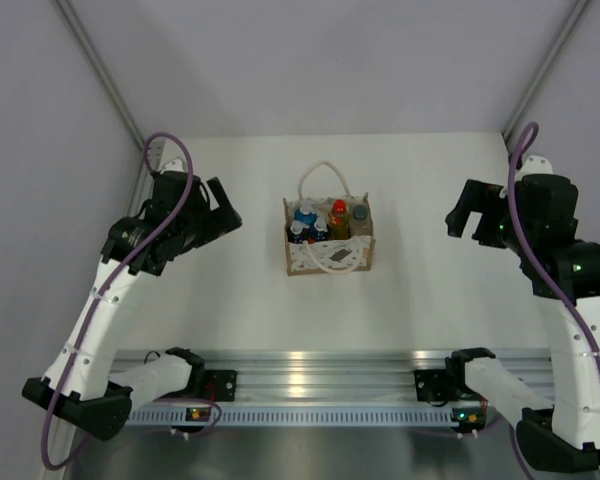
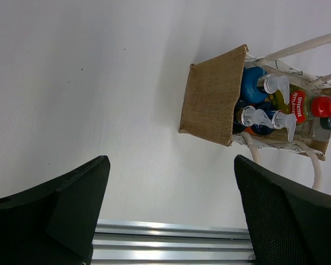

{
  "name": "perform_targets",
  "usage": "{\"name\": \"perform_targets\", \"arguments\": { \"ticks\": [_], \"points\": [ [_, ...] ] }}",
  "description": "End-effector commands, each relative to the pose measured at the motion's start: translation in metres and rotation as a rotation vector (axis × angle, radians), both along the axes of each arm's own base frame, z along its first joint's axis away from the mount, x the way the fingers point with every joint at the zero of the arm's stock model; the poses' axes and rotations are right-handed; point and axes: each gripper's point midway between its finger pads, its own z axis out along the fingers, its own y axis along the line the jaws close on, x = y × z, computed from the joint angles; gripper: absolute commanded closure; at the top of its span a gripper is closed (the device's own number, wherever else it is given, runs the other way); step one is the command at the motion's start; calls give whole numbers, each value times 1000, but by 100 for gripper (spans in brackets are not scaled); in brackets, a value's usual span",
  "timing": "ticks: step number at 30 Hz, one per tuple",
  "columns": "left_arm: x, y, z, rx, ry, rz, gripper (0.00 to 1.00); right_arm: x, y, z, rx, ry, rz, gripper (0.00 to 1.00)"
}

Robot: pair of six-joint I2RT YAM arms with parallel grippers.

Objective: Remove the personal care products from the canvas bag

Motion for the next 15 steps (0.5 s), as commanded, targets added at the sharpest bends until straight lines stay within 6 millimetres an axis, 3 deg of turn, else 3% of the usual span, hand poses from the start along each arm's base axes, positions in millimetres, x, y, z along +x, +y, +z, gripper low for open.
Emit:
{"name": "perform_targets", "arguments": {
  "ticks": [1,6,8,11,13,15],
  "points": [
    [6,-8,7,-55,-31,1,2,4,-6,29,3,-107,-29,0],
    [7,-19,-3,-126,22,28,2,6,5,33,23,-130,33,0],
    [10,-23,-10,-155,51,53,2,7,28,32,89,-138,147,0],
    [17,-38,-18,-234,66,52,3,7,54,31,186,-128,255,0],
    [20,-53,-33,-293,107,27,5,9,65,33,211,-141,289,0],
    [30,-71,-34,-365,103,0,9,10,71,35,217,-148,307,0]
  ]
}}
